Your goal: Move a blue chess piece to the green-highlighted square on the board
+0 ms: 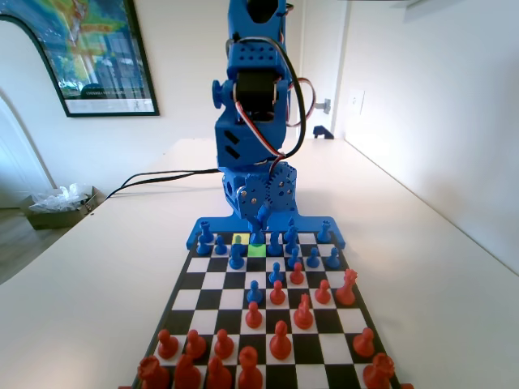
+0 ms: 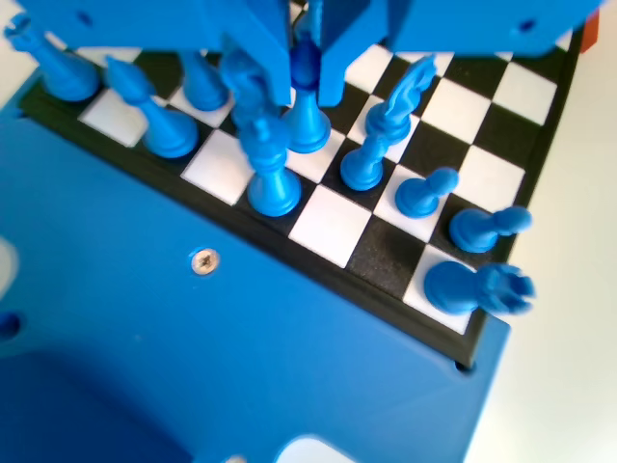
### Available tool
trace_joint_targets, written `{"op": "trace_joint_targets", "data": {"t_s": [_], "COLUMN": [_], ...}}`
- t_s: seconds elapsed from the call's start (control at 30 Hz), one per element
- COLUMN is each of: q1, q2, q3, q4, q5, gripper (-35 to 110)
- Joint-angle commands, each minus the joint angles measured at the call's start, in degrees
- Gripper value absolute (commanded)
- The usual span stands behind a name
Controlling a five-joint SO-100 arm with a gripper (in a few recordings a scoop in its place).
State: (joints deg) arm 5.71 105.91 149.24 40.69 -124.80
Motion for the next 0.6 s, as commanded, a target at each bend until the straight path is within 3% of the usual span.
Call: {"op": "trace_joint_targets", "data": {"t_s": [0.0, 0.57], "q1": [0.88, 1.58], "q2": [0.44, -2.55], "q3": [0.70, -0.09], "q4": [-0.35, -2.99], "q5": [-0.62, -1.14], "gripper": [1, 2]}}
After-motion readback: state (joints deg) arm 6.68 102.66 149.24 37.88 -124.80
